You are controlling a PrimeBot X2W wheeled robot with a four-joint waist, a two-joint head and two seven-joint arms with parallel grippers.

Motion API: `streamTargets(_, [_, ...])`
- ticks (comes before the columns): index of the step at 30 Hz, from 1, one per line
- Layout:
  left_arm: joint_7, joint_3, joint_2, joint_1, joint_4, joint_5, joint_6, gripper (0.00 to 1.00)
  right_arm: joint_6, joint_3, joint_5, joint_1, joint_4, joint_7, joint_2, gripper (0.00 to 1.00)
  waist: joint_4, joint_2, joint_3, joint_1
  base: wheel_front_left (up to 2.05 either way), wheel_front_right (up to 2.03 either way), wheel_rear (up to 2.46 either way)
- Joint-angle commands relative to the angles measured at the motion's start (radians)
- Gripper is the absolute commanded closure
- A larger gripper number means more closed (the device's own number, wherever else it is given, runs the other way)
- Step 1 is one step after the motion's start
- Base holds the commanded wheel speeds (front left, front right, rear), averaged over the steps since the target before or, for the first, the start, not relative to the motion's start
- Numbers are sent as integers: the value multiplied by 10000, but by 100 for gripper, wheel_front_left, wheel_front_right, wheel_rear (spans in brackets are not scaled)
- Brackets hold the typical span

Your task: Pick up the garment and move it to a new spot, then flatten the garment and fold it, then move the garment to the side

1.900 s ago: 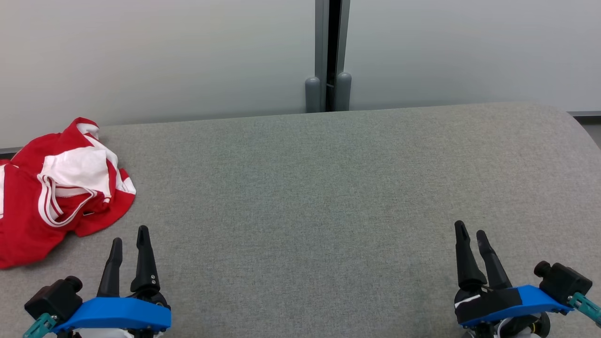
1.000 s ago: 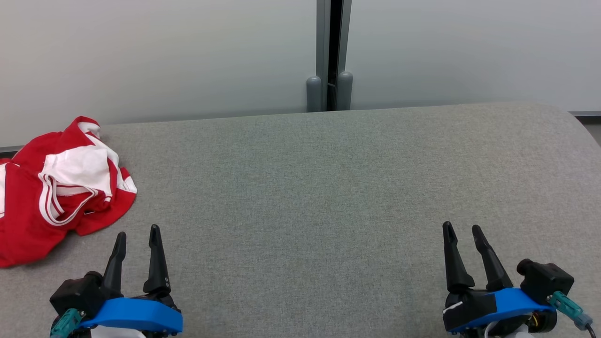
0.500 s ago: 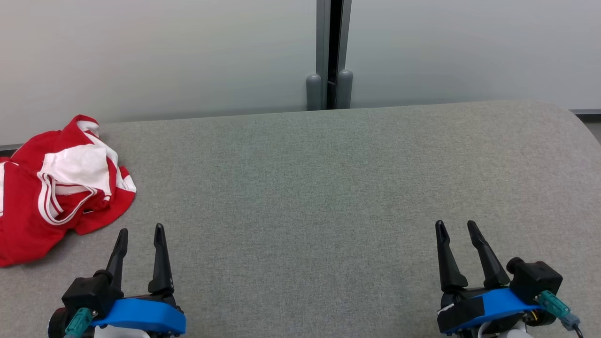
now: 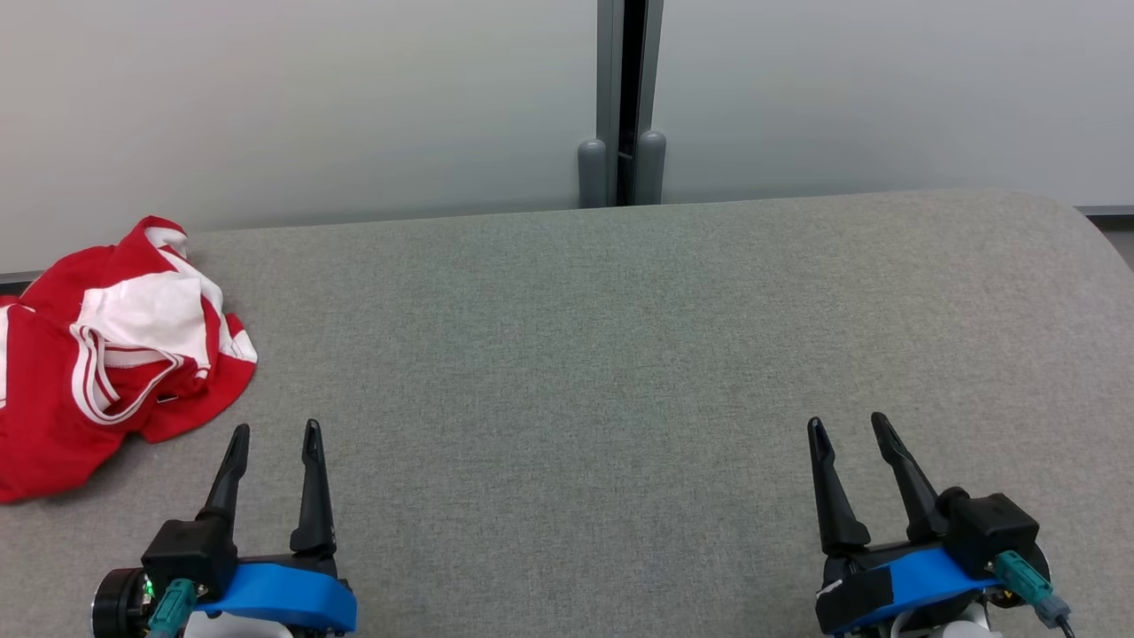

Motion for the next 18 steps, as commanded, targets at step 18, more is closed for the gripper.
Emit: streamTargets(18, [-166, 21, 66, -88, 141, 391, 21, 0, -1, 61, -328, -80, 47, -161, -30, 0, 26, 0, -60, 0, 0, 0, 0])
